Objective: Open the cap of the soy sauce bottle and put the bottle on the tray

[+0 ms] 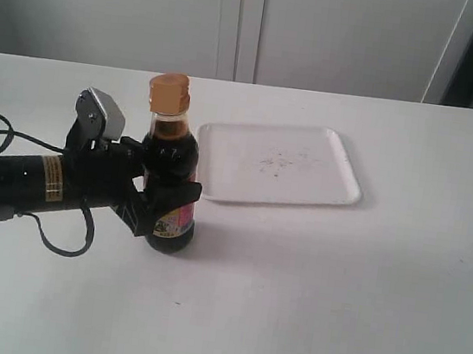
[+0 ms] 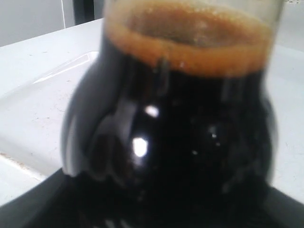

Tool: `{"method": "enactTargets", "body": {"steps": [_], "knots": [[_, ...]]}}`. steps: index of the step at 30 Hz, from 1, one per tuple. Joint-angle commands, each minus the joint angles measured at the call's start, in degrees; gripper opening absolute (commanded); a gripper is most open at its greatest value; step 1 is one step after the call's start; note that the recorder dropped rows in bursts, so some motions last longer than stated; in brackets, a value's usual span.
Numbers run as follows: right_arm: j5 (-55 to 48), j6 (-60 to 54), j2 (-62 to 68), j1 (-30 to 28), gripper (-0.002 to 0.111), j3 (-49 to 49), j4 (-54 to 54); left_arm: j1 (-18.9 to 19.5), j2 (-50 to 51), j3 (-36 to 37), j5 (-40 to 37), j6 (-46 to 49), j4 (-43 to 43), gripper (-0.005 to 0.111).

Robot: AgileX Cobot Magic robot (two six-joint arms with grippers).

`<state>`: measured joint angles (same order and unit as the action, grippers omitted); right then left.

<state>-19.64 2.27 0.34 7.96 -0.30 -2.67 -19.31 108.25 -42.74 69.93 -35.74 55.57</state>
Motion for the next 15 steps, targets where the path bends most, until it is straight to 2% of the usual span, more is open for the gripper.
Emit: {"method": "enactTargets", "body": {"steps": [1,15], "knots": [[0.4,0.2,-0.3,0.0,0.000,0.3,-0.2,-0.3,0.5,0.0,-1.0,0.1,1.6,0.000],[2.6,-1.1,-0.3,0.0,0.000,0.3,-2.0,-0.3,0.5,0.0,-1.1,2.1,3.3,0.000]]}}
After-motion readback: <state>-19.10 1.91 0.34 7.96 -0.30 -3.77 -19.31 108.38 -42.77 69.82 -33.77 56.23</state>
